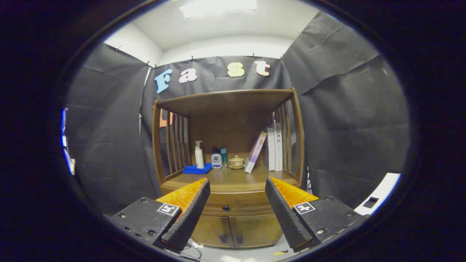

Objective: Pull open the drawer, take out the items inside it, and place them on the countertop above the cabinet.

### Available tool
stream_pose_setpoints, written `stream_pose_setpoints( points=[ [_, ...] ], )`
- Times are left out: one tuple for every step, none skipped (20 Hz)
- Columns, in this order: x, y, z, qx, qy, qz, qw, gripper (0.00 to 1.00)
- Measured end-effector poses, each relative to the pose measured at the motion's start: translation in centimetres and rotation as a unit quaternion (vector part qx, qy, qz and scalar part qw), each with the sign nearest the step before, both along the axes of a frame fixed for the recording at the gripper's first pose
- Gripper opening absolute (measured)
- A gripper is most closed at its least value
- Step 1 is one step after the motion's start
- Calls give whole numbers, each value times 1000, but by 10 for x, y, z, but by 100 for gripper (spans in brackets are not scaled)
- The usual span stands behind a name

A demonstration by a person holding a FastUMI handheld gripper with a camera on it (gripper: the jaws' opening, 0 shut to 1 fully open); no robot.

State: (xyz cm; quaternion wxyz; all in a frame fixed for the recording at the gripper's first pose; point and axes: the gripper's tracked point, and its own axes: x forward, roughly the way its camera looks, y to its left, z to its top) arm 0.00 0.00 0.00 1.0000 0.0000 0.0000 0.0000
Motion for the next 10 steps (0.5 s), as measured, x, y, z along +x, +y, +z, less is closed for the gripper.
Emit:
stream_pose_setpoints(
  points=[
    [2, 1, -2, -3, 1, 1, 1000, 99],
    [2, 3, -2, -6, 2, 0, 1000, 99],
    [4, 4, -3, -7, 1, 0, 1000, 99],
    [4, 4, -4, -7, -1, 0, 1000, 99],
    [5, 7, -5, -7, 0, 2, 1000, 99],
    [6, 9, -8, -7, 1, 5, 1000, 99],
    [8, 10, -10, -7, 3, 7, 1000, 99],
    [9, 12, -13, -8, 5, 8, 1000, 99],
    [11, 13, -14, -9, 7, 10, 1000, 99],
    [12, 13, -18, -9, 8, 11, 1000, 99]
  ],
)
